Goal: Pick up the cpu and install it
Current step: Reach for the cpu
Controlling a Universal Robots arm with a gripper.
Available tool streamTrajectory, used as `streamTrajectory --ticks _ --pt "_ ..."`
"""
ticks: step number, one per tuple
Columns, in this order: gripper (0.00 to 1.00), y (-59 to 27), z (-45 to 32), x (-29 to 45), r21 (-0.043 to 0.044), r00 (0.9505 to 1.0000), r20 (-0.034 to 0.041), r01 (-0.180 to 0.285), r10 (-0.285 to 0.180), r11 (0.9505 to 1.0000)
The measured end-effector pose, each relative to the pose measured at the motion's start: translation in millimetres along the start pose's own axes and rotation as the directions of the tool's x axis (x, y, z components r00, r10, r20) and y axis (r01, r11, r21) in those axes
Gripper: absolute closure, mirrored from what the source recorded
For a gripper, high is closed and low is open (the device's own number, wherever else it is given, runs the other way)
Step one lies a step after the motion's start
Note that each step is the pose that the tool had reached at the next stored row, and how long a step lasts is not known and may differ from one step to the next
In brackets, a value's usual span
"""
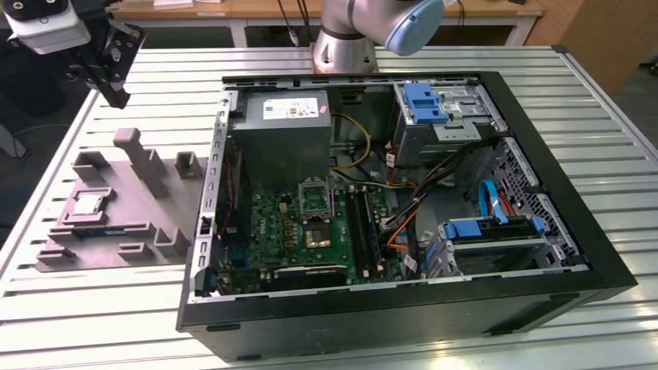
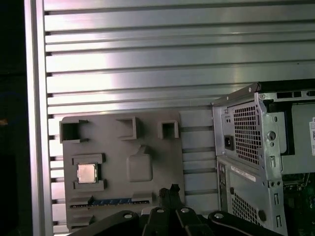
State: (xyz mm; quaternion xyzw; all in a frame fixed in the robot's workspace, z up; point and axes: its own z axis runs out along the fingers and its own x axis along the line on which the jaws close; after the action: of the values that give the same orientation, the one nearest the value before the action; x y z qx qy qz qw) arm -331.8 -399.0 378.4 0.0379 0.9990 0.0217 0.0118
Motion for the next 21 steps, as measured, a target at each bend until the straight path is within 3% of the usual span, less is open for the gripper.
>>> streamTrajectory --ticks 9,11,21 --pt "0.89 -0.2 0.0 3.5 0.0001 1.0 -0.0001 0.0 0.0 1.0" --pt "0.89 -0.7 0.0 9.5 0.0001 1.0 -0.0001 0.001 -0.001 1.0" --pt "0.89 -4.2 2.3 54.6 0.0001 1.0 -0.0002 0.001 -0.001 1.0"
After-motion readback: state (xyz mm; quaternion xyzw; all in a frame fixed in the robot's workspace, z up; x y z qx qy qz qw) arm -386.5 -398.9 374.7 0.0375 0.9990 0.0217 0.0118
